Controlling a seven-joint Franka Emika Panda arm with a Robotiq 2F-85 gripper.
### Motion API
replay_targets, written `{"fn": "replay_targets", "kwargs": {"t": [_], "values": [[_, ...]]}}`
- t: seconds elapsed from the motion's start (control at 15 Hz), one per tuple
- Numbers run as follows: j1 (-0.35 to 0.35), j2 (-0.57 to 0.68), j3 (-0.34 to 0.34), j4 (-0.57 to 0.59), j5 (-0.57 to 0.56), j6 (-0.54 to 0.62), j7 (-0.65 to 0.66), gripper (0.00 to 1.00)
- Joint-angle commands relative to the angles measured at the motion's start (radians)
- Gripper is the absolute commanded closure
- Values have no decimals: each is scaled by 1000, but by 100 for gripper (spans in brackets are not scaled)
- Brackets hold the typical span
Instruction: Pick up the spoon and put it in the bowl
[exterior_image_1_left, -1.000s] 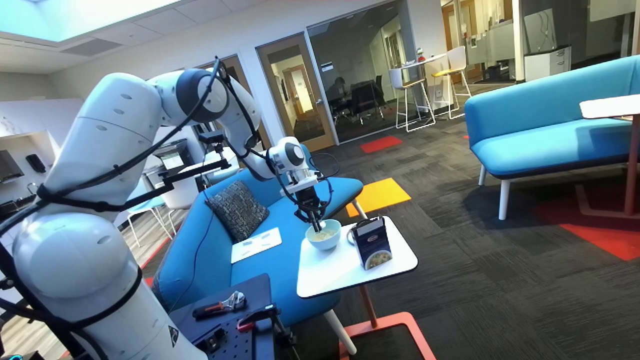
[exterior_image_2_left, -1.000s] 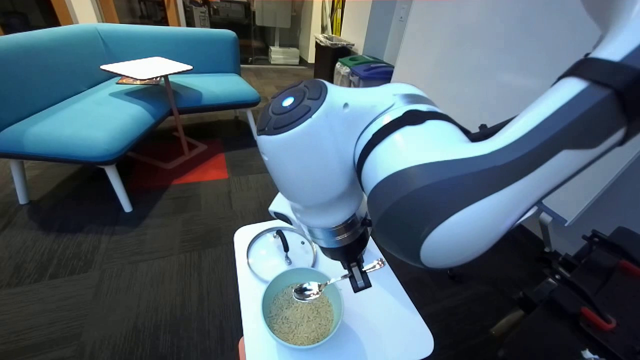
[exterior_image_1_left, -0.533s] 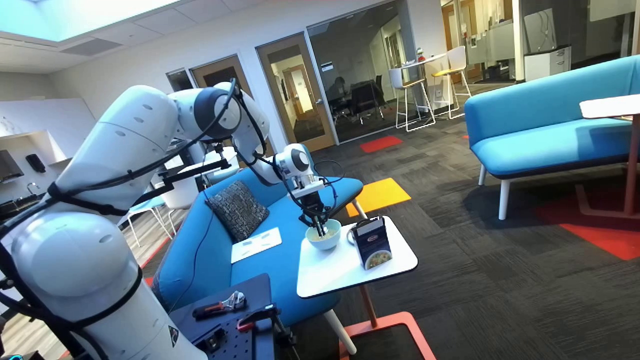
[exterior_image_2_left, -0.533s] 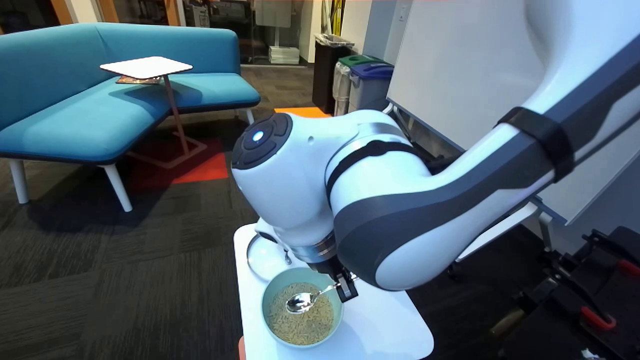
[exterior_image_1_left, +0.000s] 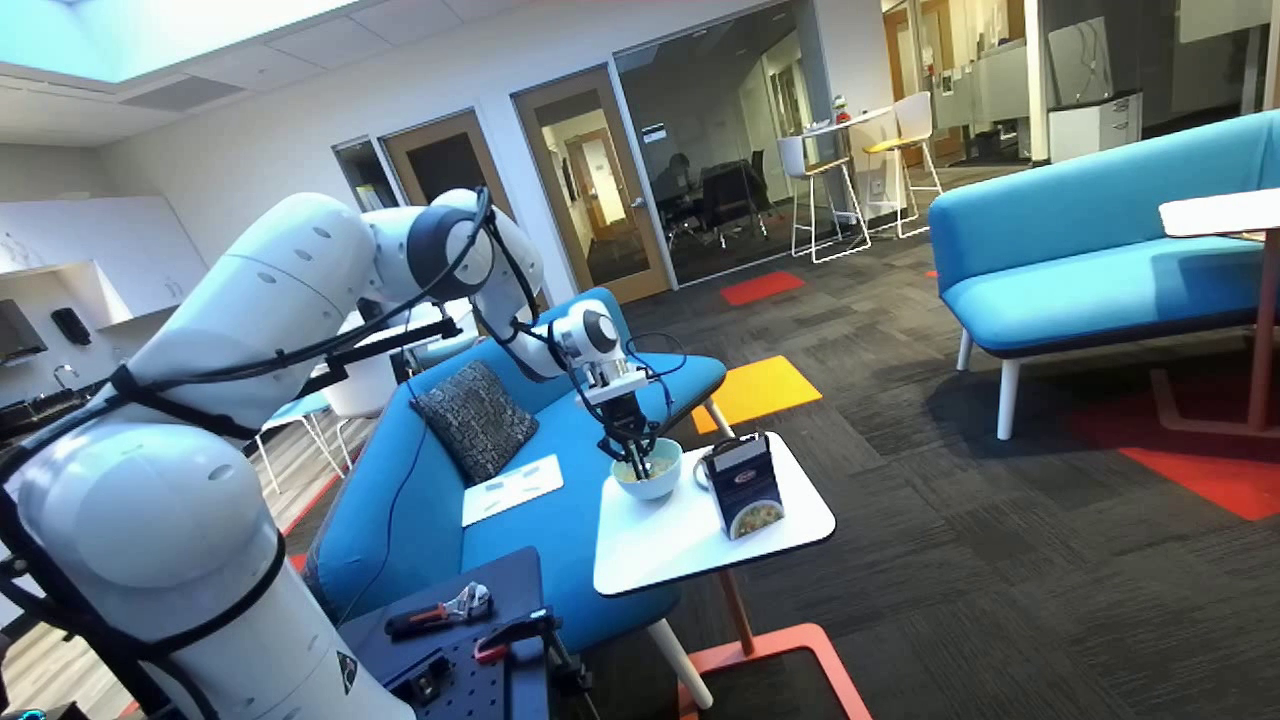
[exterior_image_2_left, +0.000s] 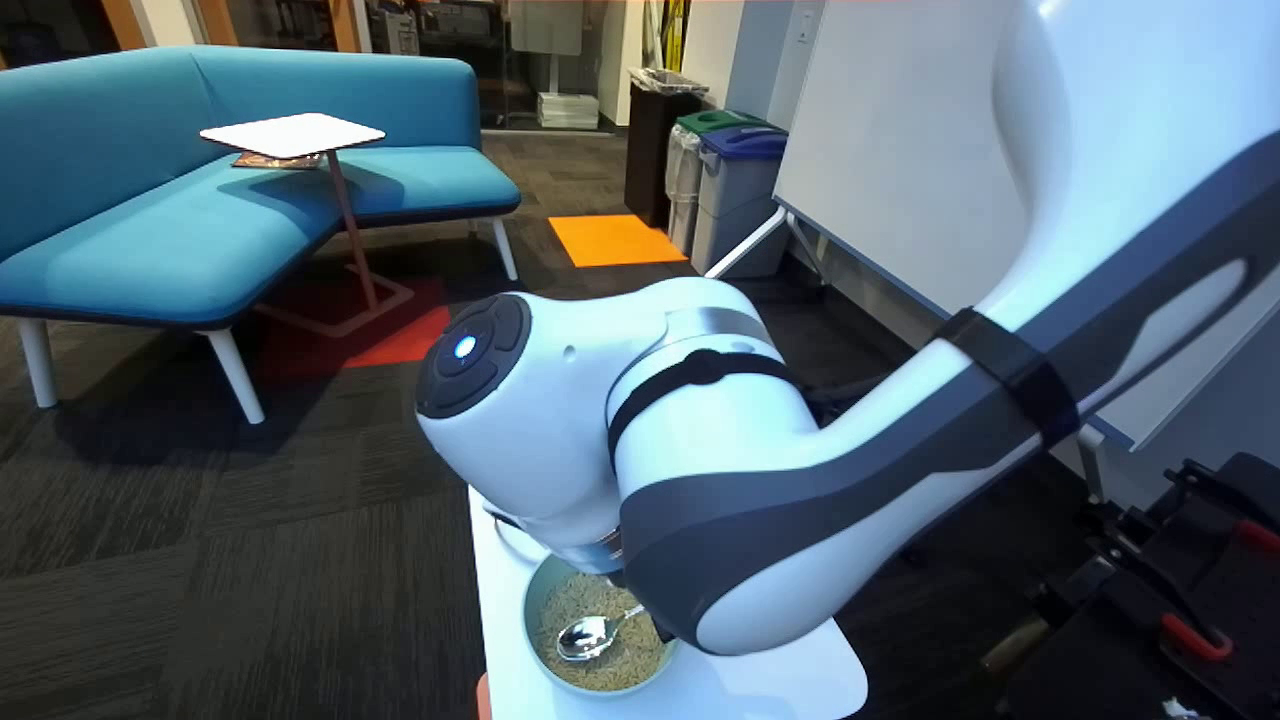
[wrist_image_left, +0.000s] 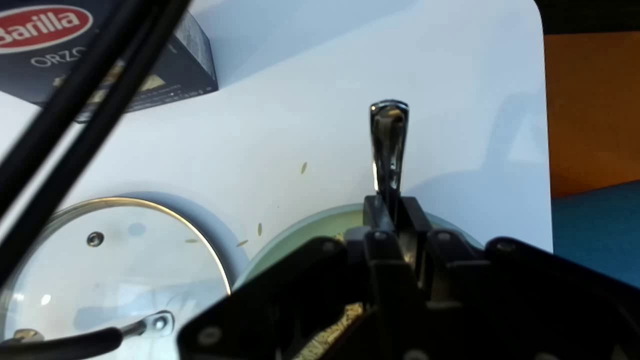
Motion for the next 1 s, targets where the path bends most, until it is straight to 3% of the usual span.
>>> {"fn": "replay_targets", "kwargs": {"t": [0.0,0.2,0.27,0.4,0.8,0.93], "values": [[34,37,-27,81,-19,-67,1,97],[45,51,-39,108,-21,-79,3,97],[47,54,-42,113,-21,-81,4,64],[48,53,-46,116,-18,-77,4,56],[47,14,-46,83,-18,-66,16,10],[36,-23,-37,43,-16,-42,9,1]]}}
